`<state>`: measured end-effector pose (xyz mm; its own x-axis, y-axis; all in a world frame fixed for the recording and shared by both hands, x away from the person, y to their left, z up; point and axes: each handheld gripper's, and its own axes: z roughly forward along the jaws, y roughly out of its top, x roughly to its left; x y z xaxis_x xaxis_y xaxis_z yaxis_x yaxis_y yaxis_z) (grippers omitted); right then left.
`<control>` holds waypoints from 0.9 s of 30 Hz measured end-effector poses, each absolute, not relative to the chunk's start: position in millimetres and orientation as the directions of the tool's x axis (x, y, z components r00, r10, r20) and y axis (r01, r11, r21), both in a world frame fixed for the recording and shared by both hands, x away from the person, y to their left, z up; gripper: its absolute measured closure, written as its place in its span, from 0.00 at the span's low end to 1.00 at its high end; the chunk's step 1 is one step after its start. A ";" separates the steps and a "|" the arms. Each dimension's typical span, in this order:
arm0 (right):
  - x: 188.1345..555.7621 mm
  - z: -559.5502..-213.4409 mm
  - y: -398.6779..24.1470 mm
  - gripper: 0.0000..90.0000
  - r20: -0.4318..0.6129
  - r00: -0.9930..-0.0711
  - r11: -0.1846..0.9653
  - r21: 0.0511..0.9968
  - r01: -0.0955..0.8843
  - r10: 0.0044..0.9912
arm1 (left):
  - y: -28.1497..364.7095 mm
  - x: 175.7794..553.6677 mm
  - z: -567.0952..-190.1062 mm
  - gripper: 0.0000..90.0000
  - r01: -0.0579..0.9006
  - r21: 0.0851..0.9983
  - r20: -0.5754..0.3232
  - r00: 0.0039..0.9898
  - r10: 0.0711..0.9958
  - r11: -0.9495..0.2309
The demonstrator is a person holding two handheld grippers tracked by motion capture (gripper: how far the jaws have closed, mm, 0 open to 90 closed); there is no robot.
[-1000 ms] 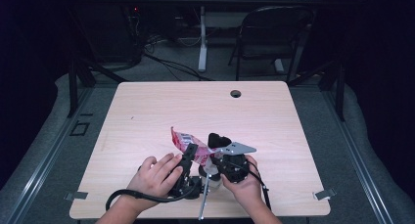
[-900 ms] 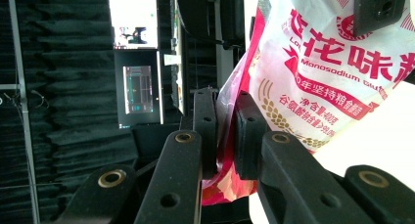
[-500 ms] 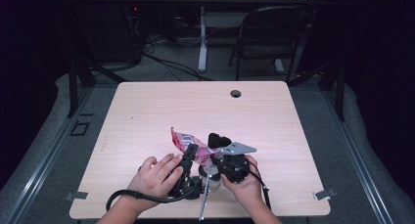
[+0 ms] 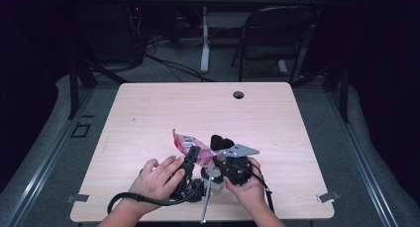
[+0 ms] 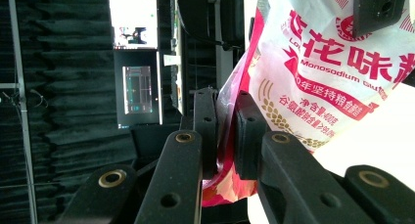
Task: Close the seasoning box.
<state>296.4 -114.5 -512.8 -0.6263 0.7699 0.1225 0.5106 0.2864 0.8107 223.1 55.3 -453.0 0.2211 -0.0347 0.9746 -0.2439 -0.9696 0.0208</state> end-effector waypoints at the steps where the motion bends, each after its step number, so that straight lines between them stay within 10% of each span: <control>1: 296.5 -512.9 -114.6 1.00 0.122 -0.626 0.286 0.811 0.510 0.770 | 55.2 223.2 -452.9 0.92 -0.245 0.020 0.975 0.221 -0.036 -0.969; 27: 295.0 -512.2 -114.9 1.00 0.126 -0.627 0.283 0.812 0.510 0.769 | 54.7 222.2 -450.7 0.92 -0.248 0.011 0.974 0.220 -0.045 -0.969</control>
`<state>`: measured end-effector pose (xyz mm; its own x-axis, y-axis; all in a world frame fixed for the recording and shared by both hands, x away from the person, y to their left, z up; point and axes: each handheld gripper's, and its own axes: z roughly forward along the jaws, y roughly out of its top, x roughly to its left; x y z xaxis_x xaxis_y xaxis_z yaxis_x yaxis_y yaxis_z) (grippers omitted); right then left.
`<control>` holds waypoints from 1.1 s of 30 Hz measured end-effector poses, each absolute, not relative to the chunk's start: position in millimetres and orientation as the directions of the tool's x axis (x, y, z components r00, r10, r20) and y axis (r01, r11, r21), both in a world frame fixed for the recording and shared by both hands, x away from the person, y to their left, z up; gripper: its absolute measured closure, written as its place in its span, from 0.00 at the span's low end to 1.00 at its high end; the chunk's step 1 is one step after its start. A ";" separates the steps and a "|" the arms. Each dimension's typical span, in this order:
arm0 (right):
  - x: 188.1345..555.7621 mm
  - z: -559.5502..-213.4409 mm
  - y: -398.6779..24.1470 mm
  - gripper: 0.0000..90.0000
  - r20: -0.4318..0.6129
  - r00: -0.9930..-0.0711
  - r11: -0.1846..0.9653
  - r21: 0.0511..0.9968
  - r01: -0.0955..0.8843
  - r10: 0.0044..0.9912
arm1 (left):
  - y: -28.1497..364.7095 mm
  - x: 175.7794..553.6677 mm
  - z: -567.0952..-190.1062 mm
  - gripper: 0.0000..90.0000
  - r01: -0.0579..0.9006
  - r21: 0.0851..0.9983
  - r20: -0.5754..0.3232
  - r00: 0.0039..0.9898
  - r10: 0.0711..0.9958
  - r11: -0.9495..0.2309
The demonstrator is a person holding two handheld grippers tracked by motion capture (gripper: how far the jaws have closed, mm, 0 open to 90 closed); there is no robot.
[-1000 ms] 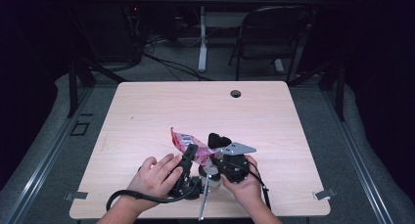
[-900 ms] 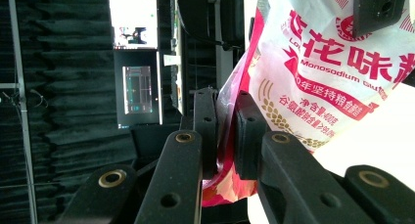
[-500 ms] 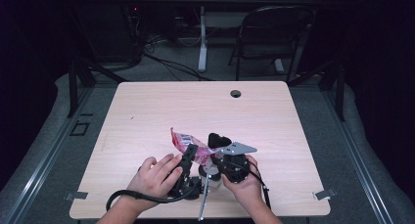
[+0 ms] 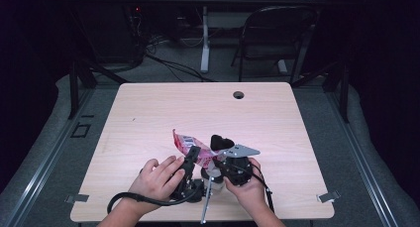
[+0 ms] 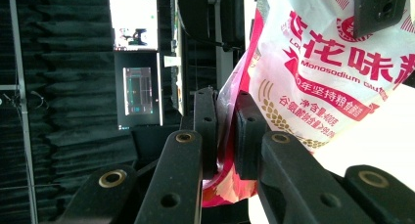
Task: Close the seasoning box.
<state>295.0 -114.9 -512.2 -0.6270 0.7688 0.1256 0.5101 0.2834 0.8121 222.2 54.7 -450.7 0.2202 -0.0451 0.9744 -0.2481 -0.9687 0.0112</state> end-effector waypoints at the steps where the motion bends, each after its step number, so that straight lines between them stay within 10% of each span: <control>1: 294.9 -512.1 -115.0 1.00 0.126 -0.627 0.283 0.812 0.510 0.769 | 54.6 222.0 -450.7 0.92 -0.247 0.015 0.974 0.222 -0.042 -0.969; 33: 295.4 -513.0 -114.1 1.00 0.127 -0.626 0.281 0.813 0.510 0.769 | 52.7 222.3 -450.7 0.92 -0.259 0.014 0.976 0.213 -0.043 -0.966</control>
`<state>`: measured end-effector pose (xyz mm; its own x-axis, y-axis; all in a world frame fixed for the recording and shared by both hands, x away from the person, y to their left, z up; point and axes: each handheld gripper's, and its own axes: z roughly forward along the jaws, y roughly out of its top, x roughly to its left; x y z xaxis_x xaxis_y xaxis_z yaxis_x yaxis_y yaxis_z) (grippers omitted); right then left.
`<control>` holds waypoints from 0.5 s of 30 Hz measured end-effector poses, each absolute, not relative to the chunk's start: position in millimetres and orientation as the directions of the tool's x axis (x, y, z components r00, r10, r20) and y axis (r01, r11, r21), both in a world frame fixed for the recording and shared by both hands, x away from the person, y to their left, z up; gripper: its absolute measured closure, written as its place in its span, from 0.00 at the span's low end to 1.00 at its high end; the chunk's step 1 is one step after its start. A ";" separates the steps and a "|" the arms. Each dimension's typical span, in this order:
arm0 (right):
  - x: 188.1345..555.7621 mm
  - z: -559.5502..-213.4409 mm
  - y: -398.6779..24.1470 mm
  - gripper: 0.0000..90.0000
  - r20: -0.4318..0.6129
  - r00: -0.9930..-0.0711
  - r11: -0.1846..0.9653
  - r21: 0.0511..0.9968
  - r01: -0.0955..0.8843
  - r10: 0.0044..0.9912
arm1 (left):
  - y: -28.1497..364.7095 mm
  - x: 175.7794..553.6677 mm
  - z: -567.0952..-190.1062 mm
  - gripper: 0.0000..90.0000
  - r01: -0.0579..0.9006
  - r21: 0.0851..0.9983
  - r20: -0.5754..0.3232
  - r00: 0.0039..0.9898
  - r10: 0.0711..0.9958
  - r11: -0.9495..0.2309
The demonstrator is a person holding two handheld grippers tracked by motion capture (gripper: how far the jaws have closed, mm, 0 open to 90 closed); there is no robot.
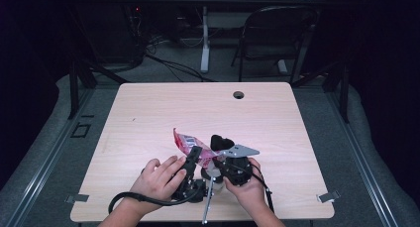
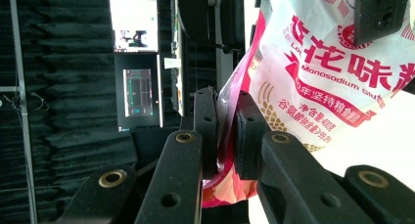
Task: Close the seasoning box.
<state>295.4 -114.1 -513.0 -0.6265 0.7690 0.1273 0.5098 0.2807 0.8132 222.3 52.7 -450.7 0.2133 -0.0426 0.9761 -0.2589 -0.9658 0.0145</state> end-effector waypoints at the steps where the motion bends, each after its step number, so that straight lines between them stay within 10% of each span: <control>1: 295.5 -512.8 -114.2 1.00 0.126 -0.629 0.284 0.812 0.510 0.767 | 53.2 222.3 -451.0 0.92 -0.260 0.021 0.976 0.216 -0.037 -0.965; 15: 293.5 -511.3 -113.4 1.00 0.124 -0.634 0.291 0.810 0.509 0.763 | 62.5 223.2 -452.0 0.92 -0.238 0.069 0.971 0.239 0.011 -0.969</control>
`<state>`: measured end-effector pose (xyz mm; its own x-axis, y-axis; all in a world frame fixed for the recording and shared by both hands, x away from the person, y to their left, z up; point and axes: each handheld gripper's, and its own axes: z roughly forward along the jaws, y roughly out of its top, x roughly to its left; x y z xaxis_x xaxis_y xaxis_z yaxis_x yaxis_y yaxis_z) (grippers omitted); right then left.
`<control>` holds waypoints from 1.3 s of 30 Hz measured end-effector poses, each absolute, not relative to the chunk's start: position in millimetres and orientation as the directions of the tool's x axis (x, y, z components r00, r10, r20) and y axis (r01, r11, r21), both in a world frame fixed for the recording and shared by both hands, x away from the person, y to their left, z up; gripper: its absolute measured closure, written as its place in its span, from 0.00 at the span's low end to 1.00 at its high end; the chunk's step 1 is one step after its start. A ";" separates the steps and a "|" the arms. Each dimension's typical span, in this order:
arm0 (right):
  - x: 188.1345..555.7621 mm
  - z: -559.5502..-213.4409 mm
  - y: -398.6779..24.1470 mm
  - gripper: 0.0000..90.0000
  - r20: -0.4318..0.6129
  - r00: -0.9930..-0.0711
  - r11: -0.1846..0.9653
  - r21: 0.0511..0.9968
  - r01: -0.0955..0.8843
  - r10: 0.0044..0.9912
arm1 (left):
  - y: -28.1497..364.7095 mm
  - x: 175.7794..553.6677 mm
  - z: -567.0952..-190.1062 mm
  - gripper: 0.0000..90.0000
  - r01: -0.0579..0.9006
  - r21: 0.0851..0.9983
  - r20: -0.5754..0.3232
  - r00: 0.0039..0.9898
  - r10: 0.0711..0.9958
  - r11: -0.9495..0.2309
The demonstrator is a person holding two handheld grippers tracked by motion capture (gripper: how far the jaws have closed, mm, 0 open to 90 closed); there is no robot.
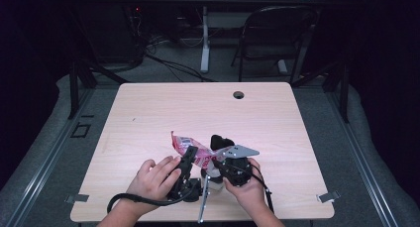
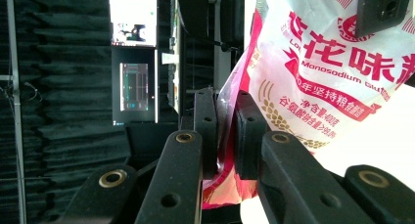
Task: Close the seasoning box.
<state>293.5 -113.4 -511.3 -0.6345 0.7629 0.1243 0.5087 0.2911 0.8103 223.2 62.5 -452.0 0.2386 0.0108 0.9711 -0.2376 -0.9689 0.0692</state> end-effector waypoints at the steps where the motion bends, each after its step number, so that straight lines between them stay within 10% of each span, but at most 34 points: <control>1: 293.2 -511.1 -113.4 1.00 0.123 -0.635 0.292 0.810 0.508 0.763 | 63.0 223.3 -451.4 0.92 -0.240 0.066 0.972 0.235 0.008 -0.968; 39: 289.9 -504.4 -116.0 1.00 0.118 -0.638 0.280 0.827 0.487 0.761 | 89.0 230.9 -461.0 0.92 -0.174 0.193 0.949 0.285 0.138 -0.966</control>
<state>289.9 -116.0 -504.4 -0.6382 0.7608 0.1177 0.4867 0.2802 0.8274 230.9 89.0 -461.0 0.2848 0.1383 0.9486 -0.1739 -0.9657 0.1930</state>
